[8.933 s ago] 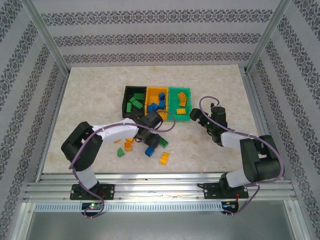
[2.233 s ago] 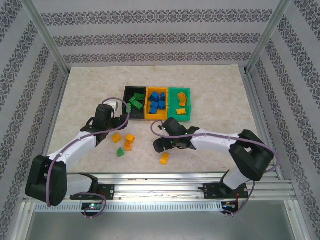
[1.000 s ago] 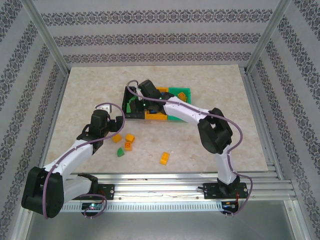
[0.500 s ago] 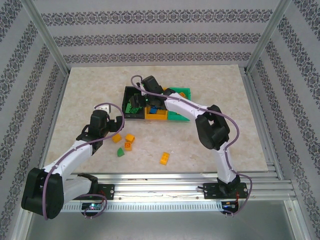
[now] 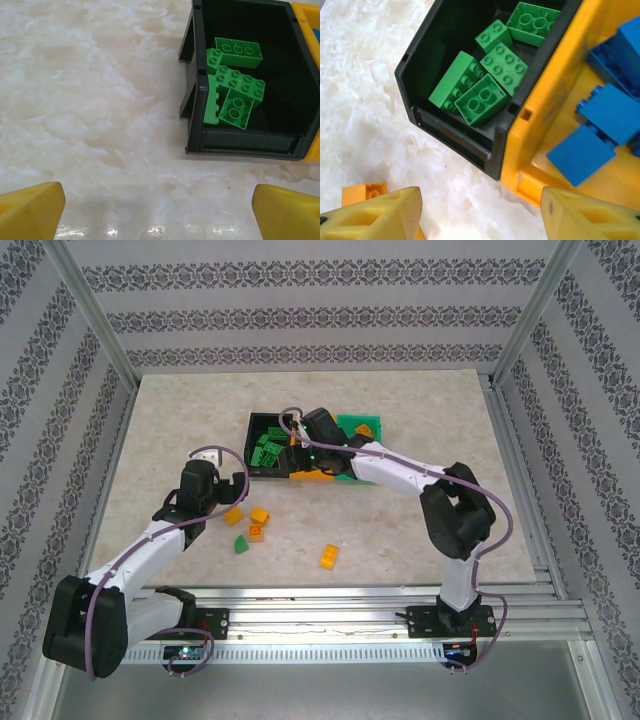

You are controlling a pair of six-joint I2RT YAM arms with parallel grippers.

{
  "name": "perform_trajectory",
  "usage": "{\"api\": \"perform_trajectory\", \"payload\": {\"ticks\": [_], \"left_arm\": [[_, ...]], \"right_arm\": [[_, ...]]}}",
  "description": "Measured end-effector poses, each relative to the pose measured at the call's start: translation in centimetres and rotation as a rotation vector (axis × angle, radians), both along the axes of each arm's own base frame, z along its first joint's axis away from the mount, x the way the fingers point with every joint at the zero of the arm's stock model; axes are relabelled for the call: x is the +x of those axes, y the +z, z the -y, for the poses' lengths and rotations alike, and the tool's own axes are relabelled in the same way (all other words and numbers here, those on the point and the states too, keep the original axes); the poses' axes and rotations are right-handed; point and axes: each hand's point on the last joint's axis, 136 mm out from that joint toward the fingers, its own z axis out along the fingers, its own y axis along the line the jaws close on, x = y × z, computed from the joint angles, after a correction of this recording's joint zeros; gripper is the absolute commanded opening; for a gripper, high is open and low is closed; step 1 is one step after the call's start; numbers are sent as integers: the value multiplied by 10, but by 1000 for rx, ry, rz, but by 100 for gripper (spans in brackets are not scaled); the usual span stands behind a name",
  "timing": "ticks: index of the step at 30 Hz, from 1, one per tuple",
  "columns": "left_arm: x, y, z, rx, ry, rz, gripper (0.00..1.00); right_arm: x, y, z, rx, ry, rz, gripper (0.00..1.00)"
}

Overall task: Sort the legos into containers by color
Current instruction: Pick up the lego from the middle-left of the table.

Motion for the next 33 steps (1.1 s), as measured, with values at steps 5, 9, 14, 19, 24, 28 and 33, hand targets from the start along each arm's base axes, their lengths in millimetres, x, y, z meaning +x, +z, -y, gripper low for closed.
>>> {"api": "perform_trajectory", "payload": {"ticks": [5, 9, 14, 19, 24, 28, 33], "left_arm": [[-3, 0, 6, -26, -30, 1, 92], [-8, 2, 20, -97, -82, -14, 91], [-22, -1, 34, -194, -115, -101, 85], [-45, -1, 41, -226, -79, -246, 84], [-70, 1, 57, -228, -69, -366, 80], [-101, -17, 58, -201, -30, -498, 80], [-130, -45, 56, -181, 28, -626, 74]], "right_arm": [[-7, -3, 31, -17, -47, 6, 65], [-7, -12, 58, -40, -84, 10, 65], [-11, -25, 88, -50, -129, 3, 65], [-10, -38, 115, -54, -179, 1, 65], [-2, -43, 133, -42, -214, 3, 66], [3, -45, 141, -22, -222, 14, 66], [4, -47, 143, -16, -211, 23, 66]]}}
